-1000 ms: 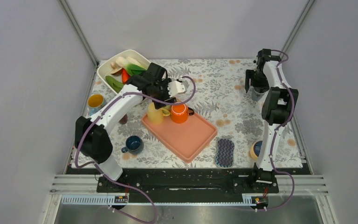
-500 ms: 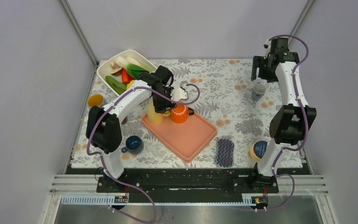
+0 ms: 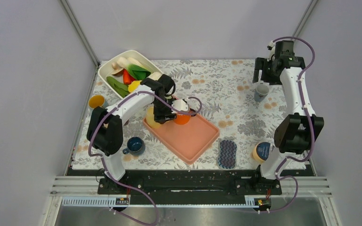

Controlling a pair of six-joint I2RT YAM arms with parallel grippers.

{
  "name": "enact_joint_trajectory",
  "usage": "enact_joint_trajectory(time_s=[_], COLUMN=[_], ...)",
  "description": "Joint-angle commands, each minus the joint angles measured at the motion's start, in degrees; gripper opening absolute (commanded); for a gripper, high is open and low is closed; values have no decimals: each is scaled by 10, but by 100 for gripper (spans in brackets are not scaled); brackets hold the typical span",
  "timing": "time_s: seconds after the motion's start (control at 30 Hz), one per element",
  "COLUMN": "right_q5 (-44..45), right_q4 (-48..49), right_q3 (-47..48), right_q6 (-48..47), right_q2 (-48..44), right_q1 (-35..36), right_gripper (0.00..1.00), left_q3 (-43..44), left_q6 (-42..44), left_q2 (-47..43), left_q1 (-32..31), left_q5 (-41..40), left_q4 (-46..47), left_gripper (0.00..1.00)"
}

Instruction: Turn the mug right side up

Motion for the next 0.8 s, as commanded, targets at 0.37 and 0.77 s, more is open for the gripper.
enact_joint_trajectory(time_s=[0.37,0.77], right_q5=[-29,-39], right_q4=[49,61], right_q3=[-32,-52], right_q6=[-2,-4], right_q2=[-76,-87], right_q1=[25,26], right_gripper=[88,88], left_q3=[-56,-37], left_q6=[66,75], left_q2=[-38,-2], left_q1=[-31,-32], left_q5=[-75,-54], left_q4=[106,94], left_gripper=[56,50])
